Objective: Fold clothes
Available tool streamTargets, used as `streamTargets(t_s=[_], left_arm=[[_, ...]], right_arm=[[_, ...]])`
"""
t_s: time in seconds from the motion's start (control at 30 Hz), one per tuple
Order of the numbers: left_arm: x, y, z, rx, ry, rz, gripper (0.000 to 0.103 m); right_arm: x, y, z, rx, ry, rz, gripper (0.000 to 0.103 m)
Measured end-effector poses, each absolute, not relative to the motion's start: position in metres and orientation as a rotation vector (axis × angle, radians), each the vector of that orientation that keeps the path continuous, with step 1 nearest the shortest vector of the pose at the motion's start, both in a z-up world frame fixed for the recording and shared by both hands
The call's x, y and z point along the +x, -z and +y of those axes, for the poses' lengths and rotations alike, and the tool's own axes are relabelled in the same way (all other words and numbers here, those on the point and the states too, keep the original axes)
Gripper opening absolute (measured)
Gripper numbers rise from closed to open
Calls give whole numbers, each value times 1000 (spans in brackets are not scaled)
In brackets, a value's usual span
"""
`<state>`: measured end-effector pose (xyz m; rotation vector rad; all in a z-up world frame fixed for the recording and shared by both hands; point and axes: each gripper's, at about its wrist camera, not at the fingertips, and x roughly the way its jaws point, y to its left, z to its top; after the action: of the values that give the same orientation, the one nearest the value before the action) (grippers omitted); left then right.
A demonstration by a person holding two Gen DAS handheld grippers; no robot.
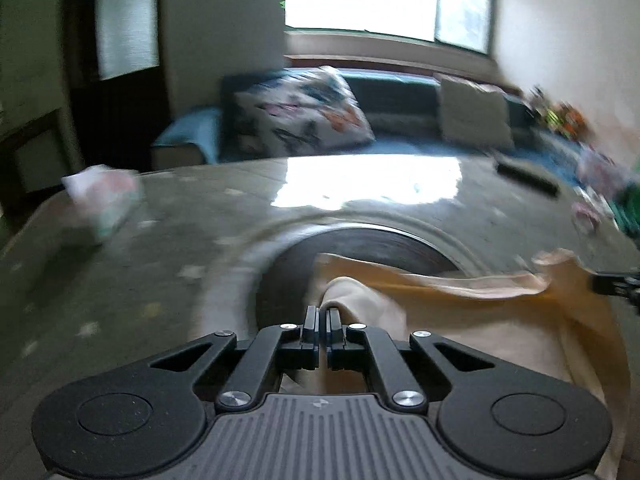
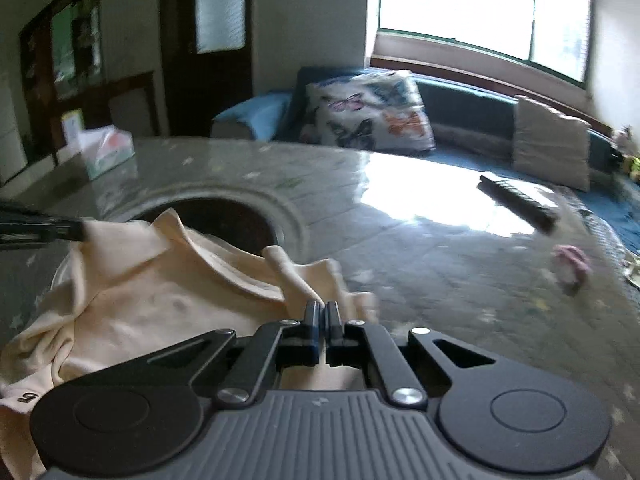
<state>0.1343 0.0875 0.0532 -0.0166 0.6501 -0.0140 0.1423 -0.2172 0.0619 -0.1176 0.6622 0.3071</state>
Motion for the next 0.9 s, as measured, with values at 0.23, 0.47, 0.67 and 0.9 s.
streamTargets(t_s=[0.23,0.47,0.67,0.9], left_arm=[[72,-58,159,-116,-172,617,3],[22,-35,208,-180,-299,670,3],[5,-19,216,-160,-367,743,7],[-11,-41,183,-86,-254,667,54]], right_arm=[[103,-74,-280,-33,-154,617,2],[69,-63,-335,46,12,636,1],[55,-39,-358,81,54,719,6],[61,-30,-371,148,84,742,25]])
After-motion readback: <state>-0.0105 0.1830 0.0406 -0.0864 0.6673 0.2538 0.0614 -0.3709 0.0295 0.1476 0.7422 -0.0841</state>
